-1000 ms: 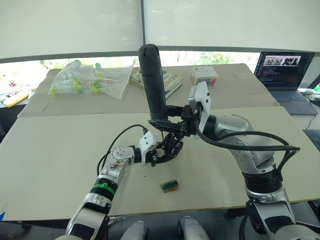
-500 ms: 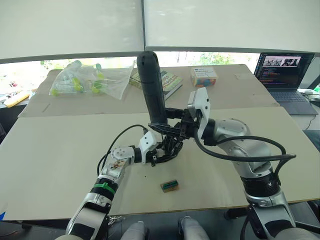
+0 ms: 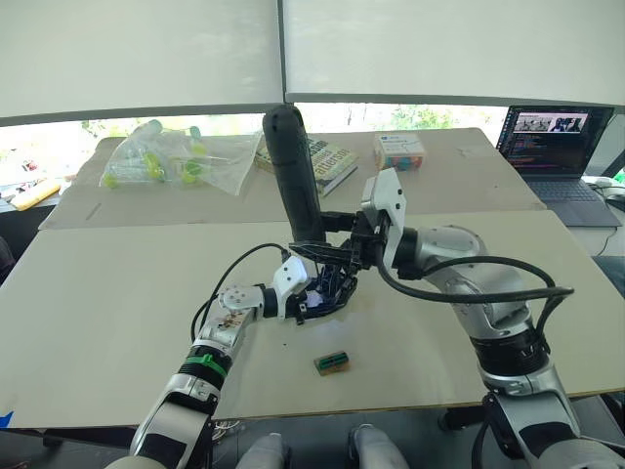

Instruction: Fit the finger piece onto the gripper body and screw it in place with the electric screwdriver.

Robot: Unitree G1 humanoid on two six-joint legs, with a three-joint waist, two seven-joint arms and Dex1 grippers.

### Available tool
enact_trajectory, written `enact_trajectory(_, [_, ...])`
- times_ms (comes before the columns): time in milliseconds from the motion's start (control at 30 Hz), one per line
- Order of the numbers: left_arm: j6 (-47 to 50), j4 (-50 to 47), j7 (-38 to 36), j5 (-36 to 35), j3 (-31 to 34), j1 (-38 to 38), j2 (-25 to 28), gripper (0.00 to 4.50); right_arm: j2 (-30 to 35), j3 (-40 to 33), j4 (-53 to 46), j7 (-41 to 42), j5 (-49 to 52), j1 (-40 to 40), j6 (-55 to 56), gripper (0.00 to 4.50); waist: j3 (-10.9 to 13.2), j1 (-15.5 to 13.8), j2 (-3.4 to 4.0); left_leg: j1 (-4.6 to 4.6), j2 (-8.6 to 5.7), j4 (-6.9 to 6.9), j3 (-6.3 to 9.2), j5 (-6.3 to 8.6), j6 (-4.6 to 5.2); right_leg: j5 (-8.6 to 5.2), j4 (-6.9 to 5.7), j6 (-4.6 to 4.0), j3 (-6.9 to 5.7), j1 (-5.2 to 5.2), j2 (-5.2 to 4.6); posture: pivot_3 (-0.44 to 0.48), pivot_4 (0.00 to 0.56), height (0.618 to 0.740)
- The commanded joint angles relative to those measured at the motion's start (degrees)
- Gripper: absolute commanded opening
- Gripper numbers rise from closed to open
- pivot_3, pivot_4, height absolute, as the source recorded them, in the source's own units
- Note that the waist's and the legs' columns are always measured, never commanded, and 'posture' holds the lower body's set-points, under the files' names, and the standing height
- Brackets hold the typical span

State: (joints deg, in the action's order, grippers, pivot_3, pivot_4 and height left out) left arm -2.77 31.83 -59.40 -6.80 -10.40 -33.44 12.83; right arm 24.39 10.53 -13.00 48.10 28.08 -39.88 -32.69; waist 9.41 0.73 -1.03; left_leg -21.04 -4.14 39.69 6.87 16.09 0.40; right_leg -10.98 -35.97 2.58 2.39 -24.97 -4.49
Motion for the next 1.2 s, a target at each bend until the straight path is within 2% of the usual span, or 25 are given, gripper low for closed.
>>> enact_trajectory(33, [-1.44, -1.17, -0.13, -0.69, 0.98, -1.64, 0.62, 2.28, 2.38, 3.04, 5.52, 0.15, -4.73, 2.61, -1.56, 1.91, -0.01, 0.01, 0.0, 0.0, 0.0, 0.0, 0.0, 0.0, 0.0, 0.0, 0.0, 0.0, 0.0, 0.0, 0.0, 0.0, 0.15, 0.74])
enact_trajectory(600, [-1.66, -1.58, -0.47, -0.64, 0.85, -1.22, 0.92, 2.28, 3.66, 2.83, 4.09, 0.59, -4.97, 4.39, 0.67, 1.91, -0.03, 0.01, -0.01, 0.03, 0.01, 0.0, 0.0, 0.0, 0.0, 0.0, 0.0, 0.0, 0.0, 0.03, 0.01, 0.0, 0.15, 0.74])
enact_trajectory(767, [-1.68, -1.17, -0.21, -0.59, 0.85, -1.57, 0.63, 2.28, 3.98, 1.1, 1.39, 0.84, -3.38, 2.8, 1.06, 1.91, -0.03, 0.02, 0.0, 0.03, 0.01, -0.01, 0.0, 0.0, 0.0, 0.0, 0.01, 0.0, 0.0, 0.02, 0.01, 0.0, 0.15, 0.74])
enact_trajectory(1033, [-1.97, -0.43, 0.2, -0.25, 0.36, -1.28, -0.04, 2.28, 2.77, -6.99, -7.22, 1.38, 8.06, -6.24, -2.57, 1.91, 0.07, 0.0, -0.02, -0.22, 0.0, 0.0, 0.0, -0.01, -0.02, 0.01, 0.0, -0.01, 0.01, -0.24, 0.0, 0.0, 0.15, 0.74])
enact_trajectory(1200, [-2.02, -0.12, 0.46, -0.03, -0.01, -1.14, -0.63, 2.28, 1.38, -8.99, -10.53, 1.23, 12.82, -7.59, -3.15, 1.91, 0.08, -0.01, -0.01, -0.38, 0.0, -0.05, 0.01, -0.01, -0.02, 0.01, 0.06, -0.02, 0.01, -0.37, -0.03, 0.0, 0.15, 0.74])
